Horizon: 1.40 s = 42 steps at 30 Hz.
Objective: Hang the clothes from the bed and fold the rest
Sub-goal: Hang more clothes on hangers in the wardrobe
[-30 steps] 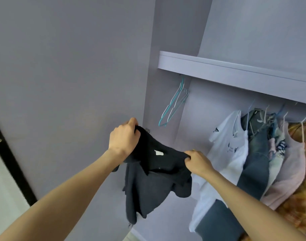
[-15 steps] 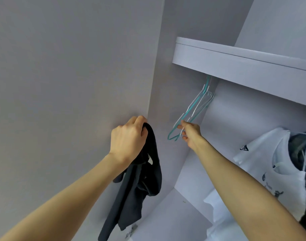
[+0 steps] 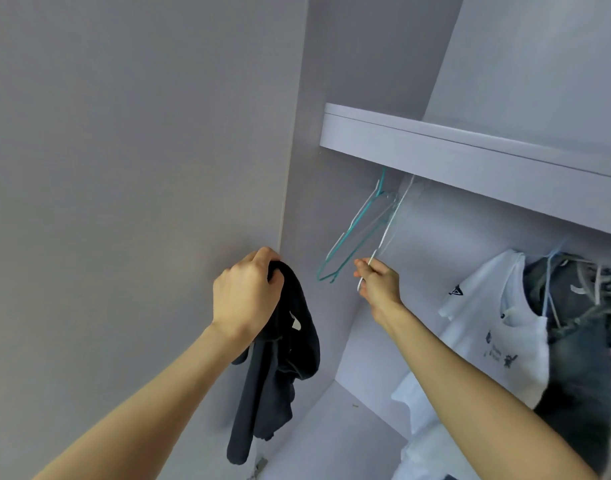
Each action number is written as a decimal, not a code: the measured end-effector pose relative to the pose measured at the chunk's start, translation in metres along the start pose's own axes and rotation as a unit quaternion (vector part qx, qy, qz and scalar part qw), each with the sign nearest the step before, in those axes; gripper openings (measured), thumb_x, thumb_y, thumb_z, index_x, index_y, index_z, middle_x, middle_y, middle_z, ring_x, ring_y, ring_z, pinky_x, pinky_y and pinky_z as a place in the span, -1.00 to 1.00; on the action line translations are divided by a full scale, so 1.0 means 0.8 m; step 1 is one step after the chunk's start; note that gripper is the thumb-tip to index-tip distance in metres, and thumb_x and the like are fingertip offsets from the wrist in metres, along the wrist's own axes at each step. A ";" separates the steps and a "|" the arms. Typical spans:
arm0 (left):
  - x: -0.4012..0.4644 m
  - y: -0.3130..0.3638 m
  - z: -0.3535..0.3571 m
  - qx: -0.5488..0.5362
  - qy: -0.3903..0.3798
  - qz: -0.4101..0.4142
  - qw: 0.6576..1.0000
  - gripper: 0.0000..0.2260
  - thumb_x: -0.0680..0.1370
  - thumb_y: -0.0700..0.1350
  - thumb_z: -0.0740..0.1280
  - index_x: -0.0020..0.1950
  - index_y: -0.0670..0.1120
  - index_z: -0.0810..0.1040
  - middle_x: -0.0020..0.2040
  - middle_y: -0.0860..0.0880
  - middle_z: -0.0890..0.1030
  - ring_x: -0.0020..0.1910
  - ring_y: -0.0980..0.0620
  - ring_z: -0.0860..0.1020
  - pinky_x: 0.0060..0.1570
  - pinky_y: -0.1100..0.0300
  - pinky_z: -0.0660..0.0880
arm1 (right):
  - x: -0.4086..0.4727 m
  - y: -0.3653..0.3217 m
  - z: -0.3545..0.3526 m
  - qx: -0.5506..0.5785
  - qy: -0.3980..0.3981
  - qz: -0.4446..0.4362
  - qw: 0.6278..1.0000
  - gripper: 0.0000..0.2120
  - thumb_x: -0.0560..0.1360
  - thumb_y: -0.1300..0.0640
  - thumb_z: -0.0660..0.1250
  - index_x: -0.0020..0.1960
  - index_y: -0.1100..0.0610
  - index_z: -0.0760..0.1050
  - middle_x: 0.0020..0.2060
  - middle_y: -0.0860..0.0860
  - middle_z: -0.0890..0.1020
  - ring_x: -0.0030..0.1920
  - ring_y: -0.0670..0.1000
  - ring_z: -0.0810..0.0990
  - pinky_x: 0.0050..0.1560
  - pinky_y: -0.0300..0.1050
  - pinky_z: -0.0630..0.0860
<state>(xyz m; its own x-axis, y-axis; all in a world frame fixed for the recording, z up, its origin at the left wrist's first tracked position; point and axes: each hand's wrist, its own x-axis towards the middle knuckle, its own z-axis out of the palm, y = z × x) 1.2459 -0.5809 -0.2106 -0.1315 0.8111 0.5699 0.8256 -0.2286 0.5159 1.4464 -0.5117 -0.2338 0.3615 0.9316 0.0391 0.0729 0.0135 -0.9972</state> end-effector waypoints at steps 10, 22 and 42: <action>-0.133 -0.040 -0.050 -0.020 -0.081 -0.040 0.996 -0.82 0.50 -0.15 0.21 0.02 0.02 0.55 -0.14 0.02 0.64 -0.19 -0.14 0.54 -0.25 0.17 0.31 | -0.276 0.106 -0.061 -0.037 -0.020 -0.023 0.999 -0.81 0.50 0.31 0.28 -0.05 0.03 0.52 -0.26 -0.03 0.63 -0.19 -0.13 0.58 -0.10 -0.37 0.46; -0.182 -0.043 -0.073 -0.074 -0.186 -0.125 0.972 -0.81 0.48 -0.17 0.20 0.00 -0.02 0.57 -0.37 0.01 0.53 -0.37 -0.01 0.47 -0.40 0.20 0.36 | -0.339 0.105 -0.087 -0.072 0.098 -0.020 0.992 -0.62 0.61 0.03 0.14 -0.02 0.31 0.58 -0.27 -0.23 0.54 -0.16 -0.22 0.50 -0.04 -0.31 0.38; -0.182 0.026 -0.162 -0.277 -0.234 -0.077 0.929 -0.91 0.50 -0.27 0.30 -0.13 -0.13 0.57 -0.17 -0.14 0.64 -0.18 -0.18 0.58 -0.13 0.00 0.53 | -0.280 0.036 -0.021 0.276 0.116 0.096 0.949 -0.51 0.57 0.08 0.21 -0.48 0.08 0.11 -0.66 -0.12 0.20 -0.61 -0.12 0.16 -0.49 -0.26 0.17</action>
<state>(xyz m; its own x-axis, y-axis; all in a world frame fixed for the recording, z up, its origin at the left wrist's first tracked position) 1.2110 -0.7737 -0.1998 0.1358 0.9726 0.1889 0.3905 -0.2277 0.8920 1.3830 -0.7264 -0.2704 0.5178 0.8323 -0.1979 -0.4899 0.0988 -0.8661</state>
